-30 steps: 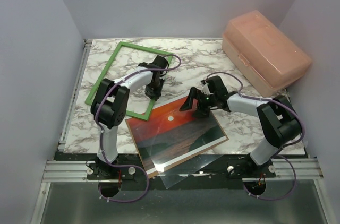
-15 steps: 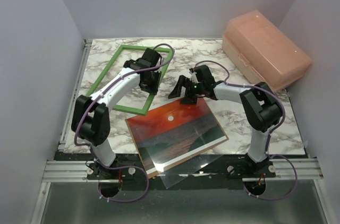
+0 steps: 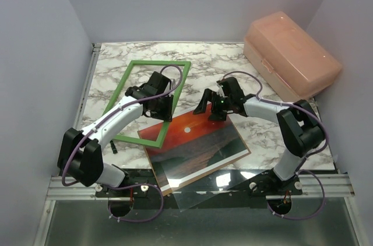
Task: Put the photo into the frame
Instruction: Turn over the photo frame at the center of the board.
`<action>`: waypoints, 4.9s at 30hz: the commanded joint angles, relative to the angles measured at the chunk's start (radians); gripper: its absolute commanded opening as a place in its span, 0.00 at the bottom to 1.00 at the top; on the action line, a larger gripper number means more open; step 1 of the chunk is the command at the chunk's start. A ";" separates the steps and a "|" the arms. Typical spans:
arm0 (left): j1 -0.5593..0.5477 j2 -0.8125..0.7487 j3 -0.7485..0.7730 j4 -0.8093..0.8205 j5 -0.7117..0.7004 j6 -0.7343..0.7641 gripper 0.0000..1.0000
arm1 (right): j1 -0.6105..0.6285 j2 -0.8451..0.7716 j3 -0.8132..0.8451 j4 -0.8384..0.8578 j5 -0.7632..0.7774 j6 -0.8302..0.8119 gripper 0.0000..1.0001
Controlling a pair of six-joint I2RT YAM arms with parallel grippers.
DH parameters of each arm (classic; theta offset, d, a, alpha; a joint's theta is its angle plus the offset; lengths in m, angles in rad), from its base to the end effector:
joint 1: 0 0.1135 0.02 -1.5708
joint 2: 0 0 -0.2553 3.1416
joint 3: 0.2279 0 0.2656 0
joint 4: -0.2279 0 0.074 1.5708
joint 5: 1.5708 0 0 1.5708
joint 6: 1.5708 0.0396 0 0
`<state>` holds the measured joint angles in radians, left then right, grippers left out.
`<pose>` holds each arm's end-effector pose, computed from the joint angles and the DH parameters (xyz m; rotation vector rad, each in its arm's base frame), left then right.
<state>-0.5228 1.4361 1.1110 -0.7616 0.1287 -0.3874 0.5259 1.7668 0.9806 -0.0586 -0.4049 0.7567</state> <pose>0.2598 -0.1556 0.2405 0.2278 2.7175 -0.4537 0.3107 0.1984 0.1407 0.0983 2.6133 1.0213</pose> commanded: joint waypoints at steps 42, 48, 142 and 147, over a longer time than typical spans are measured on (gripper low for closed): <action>-0.361 -0.294 0.121 -0.219 -0.242 -0.221 0.85 | -0.010 -0.198 0.057 0.097 -0.116 0.267 0.00; -0.440 -0.208 0.283 -0.386 -0.443 -0.224 0.99 | -0.008 -0.211 0.166 -0.128 -0.008 0.273 0.00; -0.343 -0.245 0.545 -0.096 -0.337 -0.155 0.00 | -0.113 -0.530 -0.249 -0.109 -0.049 0.187 0.93; -0.335 -0.317 0.360 0.102 -0.304 -0.239 0.00 | -0.119 -0.556 -0.333 -0.097 -0.040 0.181 0.93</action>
<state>-0.8673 1.1961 1.5753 -0.9470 -0.2493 -0.5270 0.4103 1.2407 0.7021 -0.1650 -0.4343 0.9600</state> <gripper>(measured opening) 0.268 0.933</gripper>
